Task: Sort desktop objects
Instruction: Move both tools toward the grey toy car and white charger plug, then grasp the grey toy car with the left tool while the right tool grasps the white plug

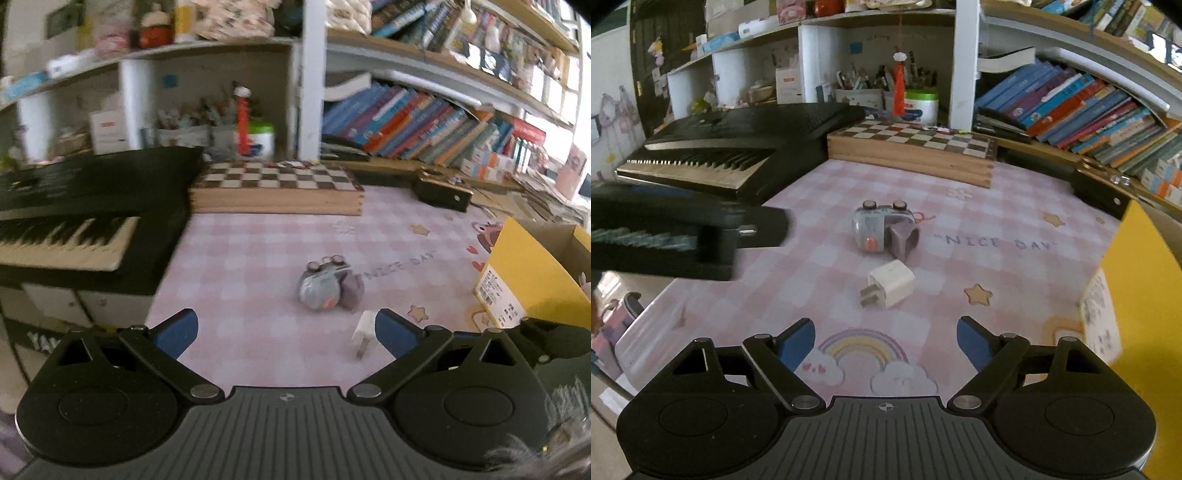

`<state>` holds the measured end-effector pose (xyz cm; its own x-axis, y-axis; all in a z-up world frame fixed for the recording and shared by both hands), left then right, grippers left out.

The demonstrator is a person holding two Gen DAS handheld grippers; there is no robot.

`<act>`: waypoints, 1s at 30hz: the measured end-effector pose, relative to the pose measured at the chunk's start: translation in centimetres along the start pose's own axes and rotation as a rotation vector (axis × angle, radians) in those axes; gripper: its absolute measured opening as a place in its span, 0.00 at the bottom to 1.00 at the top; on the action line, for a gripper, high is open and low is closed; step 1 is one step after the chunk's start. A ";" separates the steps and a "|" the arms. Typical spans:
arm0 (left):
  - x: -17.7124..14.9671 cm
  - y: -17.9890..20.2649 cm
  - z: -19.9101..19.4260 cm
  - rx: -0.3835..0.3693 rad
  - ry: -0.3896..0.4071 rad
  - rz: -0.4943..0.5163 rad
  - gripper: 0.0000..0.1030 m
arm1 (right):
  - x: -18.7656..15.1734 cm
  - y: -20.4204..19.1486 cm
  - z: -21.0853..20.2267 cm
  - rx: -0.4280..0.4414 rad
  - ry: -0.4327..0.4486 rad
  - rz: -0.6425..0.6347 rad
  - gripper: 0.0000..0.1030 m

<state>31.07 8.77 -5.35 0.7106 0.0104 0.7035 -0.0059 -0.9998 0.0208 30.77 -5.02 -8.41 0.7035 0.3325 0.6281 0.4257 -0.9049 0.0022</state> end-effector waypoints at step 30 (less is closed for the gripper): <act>4.3 -2.0 9.7 -0.114 -0.171 -0.054 0.47 | 2.2 0.2 5.8 0.063 -0.046 -0.093 0.66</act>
<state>40.92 10.67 -9.23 0.8213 0.0503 0.5682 -0.0376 -0.9891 0.1420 35.70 -2.89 -11.51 0.6838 0.4275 0.5913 0.5242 -0.8515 0.0094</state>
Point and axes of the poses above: each gripper's, at about its wrist camera, not at the fingertips, and z roughly the way its jaws point, y to its right, x to its top, the point moved 5 cm from there along z, roughly the way its jaws point, and after that the axes turned 9 degrees about -y, right-handed, at the moved point
